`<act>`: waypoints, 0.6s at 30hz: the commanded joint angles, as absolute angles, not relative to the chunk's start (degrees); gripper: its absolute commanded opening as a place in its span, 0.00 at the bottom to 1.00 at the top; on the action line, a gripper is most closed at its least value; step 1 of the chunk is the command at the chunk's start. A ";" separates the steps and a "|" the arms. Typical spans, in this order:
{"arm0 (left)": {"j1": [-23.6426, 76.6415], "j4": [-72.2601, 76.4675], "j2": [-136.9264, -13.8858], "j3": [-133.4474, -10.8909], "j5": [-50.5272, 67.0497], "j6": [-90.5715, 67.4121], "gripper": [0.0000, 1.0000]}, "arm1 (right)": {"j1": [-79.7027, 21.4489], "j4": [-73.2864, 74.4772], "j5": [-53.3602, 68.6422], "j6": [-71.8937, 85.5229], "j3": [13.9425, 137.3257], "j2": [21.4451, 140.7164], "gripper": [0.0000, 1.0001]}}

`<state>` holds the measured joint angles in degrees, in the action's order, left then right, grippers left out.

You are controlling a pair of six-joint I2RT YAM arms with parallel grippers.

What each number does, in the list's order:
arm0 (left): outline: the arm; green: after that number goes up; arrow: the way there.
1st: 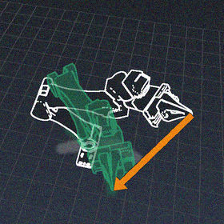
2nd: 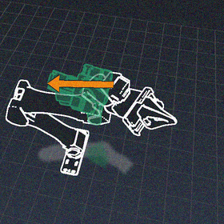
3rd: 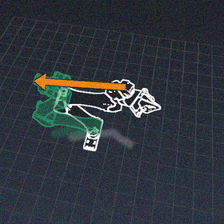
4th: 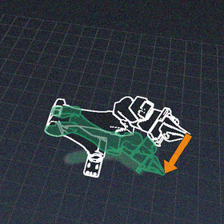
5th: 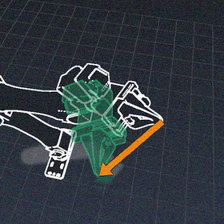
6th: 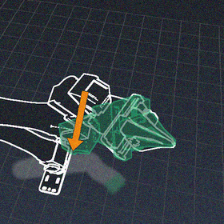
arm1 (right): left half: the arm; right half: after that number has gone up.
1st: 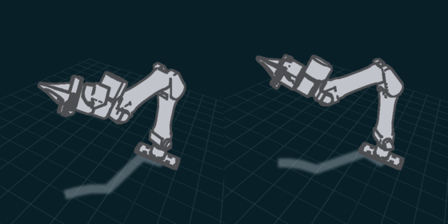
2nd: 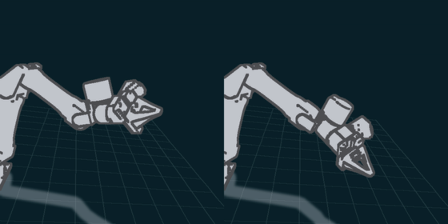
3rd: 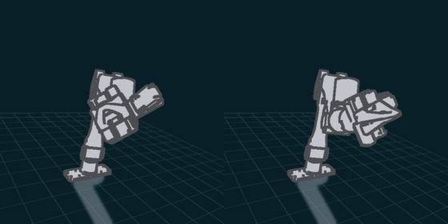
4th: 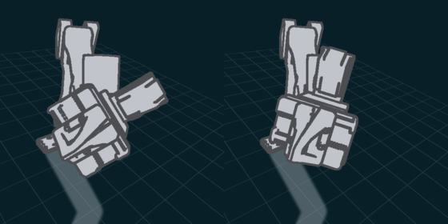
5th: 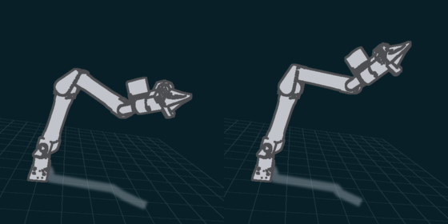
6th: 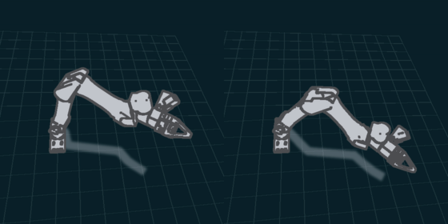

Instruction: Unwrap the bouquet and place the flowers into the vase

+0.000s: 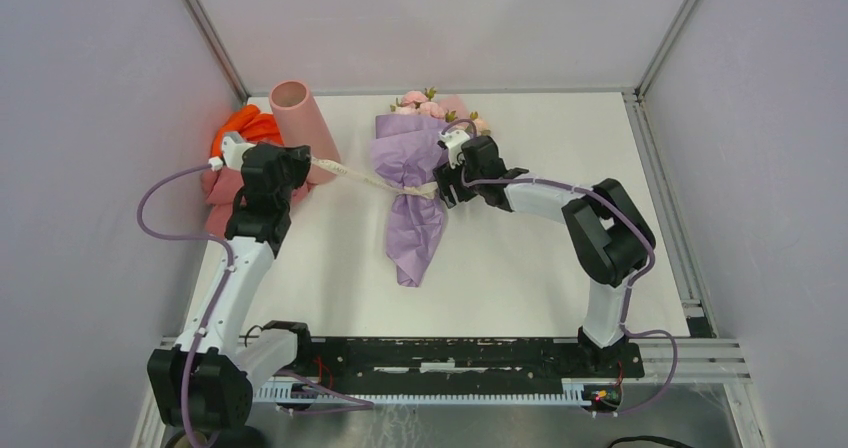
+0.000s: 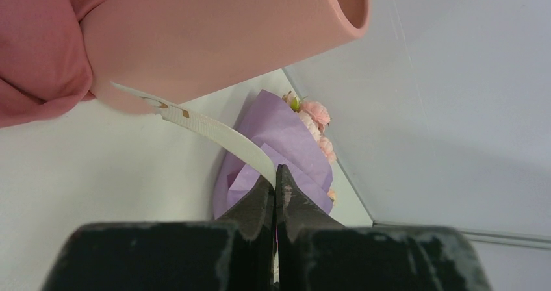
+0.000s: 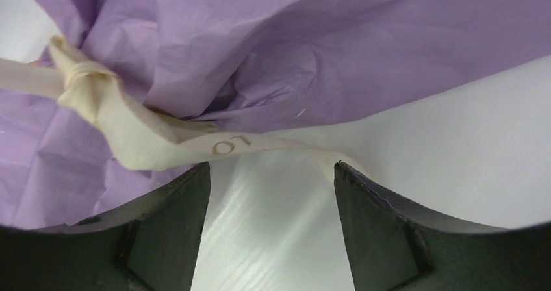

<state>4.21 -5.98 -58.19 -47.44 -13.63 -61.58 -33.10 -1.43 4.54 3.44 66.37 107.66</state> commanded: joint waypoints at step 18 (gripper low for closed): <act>3.54 -3.72 -60.17 -48.34 -9.92 -59.07 0.02 | -33.96 0.43 -0.37 -12.01 75.88 116.45 0.56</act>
